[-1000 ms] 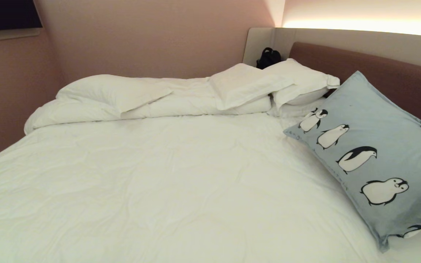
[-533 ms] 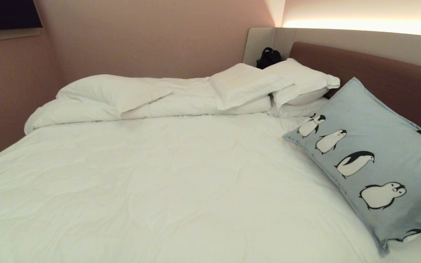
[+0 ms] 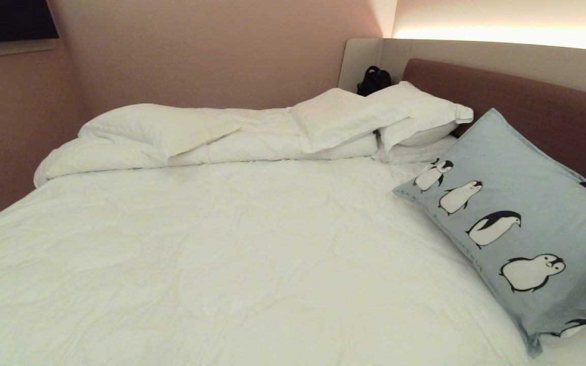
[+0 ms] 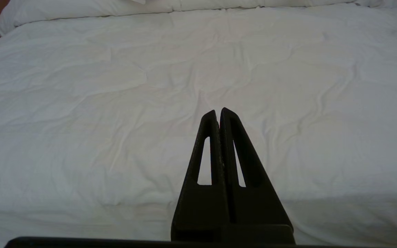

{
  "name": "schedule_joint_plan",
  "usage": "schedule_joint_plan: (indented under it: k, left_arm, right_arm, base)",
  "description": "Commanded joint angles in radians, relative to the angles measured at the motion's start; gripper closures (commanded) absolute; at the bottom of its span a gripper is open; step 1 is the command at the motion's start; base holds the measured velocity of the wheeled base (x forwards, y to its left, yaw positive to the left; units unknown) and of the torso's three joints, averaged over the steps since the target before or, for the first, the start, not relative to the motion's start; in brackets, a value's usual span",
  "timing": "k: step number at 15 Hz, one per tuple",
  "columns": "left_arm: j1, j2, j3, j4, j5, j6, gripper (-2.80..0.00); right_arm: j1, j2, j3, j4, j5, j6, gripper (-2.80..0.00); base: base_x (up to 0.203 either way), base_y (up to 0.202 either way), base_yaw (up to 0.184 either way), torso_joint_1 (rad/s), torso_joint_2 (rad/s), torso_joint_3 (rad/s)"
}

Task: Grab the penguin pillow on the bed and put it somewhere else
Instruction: Place the pillow at the bedside

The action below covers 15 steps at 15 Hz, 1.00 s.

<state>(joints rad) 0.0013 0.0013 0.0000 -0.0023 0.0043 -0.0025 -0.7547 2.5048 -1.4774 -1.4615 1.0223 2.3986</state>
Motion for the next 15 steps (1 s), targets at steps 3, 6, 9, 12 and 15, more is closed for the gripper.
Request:
schedule_joint_plan:
  k: [3,6,9,12,15]
  left_arm:
    - [0.0,0.0,0.0,-0.001,0.0,-0.001,0.0]
    - [0.0,0.0,0.0,-0.001,0.0,-0.001,0.0]
    - [0.0,0.0,0.0,-0.001,0.002,-0.001,0.0]
    - [0.0,0.0,0.0,-0.001,0.0,-0.001,0.0]
    - [0.0,0.0,0.0,-0.001,0.0,-0.001,0.0]
  right_arm:
    - [0.0,0.003,-0.003,-0.008,0.007,0.011,-2.8]
    - [-0.002,0.006,-0.006,-0.008,0.018,0.013,-2.8]
    - [-0.002,-0.012,-0.007,-0.01,0.029,0.013,-2.8]
    - [-0.004,-0.105,-0.019,-0.012,0.071,0.013,-2.8]
    - [-0.016,-0.252,-0.032,-0.012,0.113,0.013,-2.8]
  base:
    - [0.0,0.0,0.0,0.0,0.0,0.0]
    - [0.0,0.0,0.0,0.0,0.0,0.0]
    - [0.0,0.0,0.0,0.0,0.0,0.0]
    - [0.0,0.0,0.0,0.0,0.0,0.0]
    - [0.0,0.0,0.0,0.0,0.0,0.0]
